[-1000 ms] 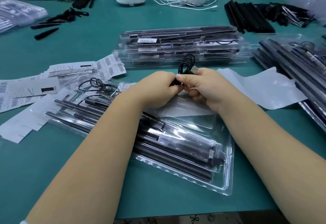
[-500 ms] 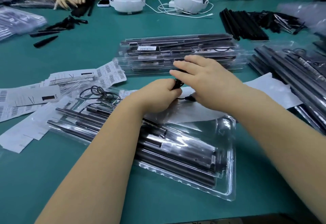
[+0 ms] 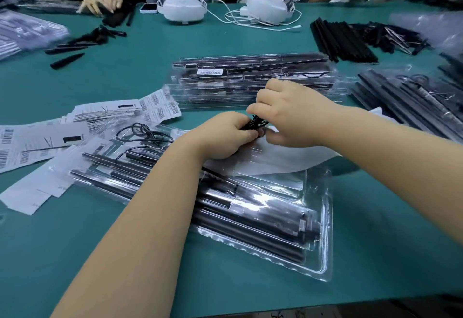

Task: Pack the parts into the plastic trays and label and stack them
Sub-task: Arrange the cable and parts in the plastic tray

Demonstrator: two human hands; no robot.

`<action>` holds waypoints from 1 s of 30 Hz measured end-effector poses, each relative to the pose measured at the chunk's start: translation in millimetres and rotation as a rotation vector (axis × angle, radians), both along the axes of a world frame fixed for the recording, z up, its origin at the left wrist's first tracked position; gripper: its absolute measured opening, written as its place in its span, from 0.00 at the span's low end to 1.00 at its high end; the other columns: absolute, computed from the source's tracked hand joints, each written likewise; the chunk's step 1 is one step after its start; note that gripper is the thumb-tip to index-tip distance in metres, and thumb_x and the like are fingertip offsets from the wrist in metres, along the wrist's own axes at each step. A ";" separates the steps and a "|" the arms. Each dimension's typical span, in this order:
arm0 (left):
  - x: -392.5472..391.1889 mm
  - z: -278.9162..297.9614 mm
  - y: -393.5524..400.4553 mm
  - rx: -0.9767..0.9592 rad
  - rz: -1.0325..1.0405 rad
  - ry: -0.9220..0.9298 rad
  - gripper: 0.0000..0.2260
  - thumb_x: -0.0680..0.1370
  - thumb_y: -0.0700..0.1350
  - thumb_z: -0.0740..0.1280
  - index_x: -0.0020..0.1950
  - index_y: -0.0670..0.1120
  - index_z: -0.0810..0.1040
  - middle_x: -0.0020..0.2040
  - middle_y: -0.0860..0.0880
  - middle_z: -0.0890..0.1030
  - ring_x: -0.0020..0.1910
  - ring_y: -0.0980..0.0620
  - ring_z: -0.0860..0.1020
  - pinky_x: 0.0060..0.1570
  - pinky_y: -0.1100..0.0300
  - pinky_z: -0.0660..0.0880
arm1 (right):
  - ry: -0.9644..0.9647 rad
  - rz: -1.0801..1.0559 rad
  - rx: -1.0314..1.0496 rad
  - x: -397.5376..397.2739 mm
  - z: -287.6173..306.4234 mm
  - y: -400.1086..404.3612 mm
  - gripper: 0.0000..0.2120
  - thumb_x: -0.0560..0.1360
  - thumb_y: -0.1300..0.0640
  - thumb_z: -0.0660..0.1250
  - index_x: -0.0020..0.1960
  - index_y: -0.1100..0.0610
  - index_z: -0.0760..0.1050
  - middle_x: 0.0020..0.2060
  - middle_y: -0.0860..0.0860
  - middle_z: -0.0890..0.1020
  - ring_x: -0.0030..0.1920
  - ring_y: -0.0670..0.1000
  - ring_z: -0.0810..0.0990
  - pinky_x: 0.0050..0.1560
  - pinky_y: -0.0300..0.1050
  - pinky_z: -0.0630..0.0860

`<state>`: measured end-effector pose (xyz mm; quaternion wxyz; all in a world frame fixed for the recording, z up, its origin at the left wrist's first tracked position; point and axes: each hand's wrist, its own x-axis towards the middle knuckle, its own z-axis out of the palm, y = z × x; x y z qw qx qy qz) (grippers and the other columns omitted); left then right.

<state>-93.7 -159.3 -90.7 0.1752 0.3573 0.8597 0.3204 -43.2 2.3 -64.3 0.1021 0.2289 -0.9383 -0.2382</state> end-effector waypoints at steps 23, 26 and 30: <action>2.3 0.0 4.7 -0.229 -0.036 0.083 0.10 0.82 0.53 0.56 0.43 0.50 0.67 0.39 0.51 0.72 0.37 0.51 0.70 0.39 0.54 0.64 | -0.247 -0.180 -0.291 -3.2 1.7 2.1 0.09 0.78 0.51 0.61 0.58 0.51 0.72 0.52 0.49 0.75 0.54 0.53 0.68 0.56 0.46 0.66; 2.8 -1.4 4.4 -0.275 -0.020 0.135 0.13 0.82 0.53 0.53 0.39 0.52 0.61 0.39 0.53 0.70 0.40 0.50 0.69 0.41 0.54 0.60 | -0.365 -0.259 -0.336 -3.2 12.9 -3.3 0.06 0.77 0.50 0.61 0.52 0.50 0.71 0.42 0.46 0.76 0.43 0.49 0.73 0.45 0.48 0.70; 4.5 -2.0 4.1 -0.288 -0.048 0.202 0.10 0.83 0.52 0.51 0.54 0.50 0.69 0.45 0.53 0.73 0.46 0.49 0.71 0.46 0.55 0.58 | -0.482 -0.393 -0.569 2.0 19.3 -4.7 0.17 0.77 0.41 0.56 0.48 0.52 0.75 0.38 0.45 0.78 0.37 0.43 0.73 0.35 0.40 0.66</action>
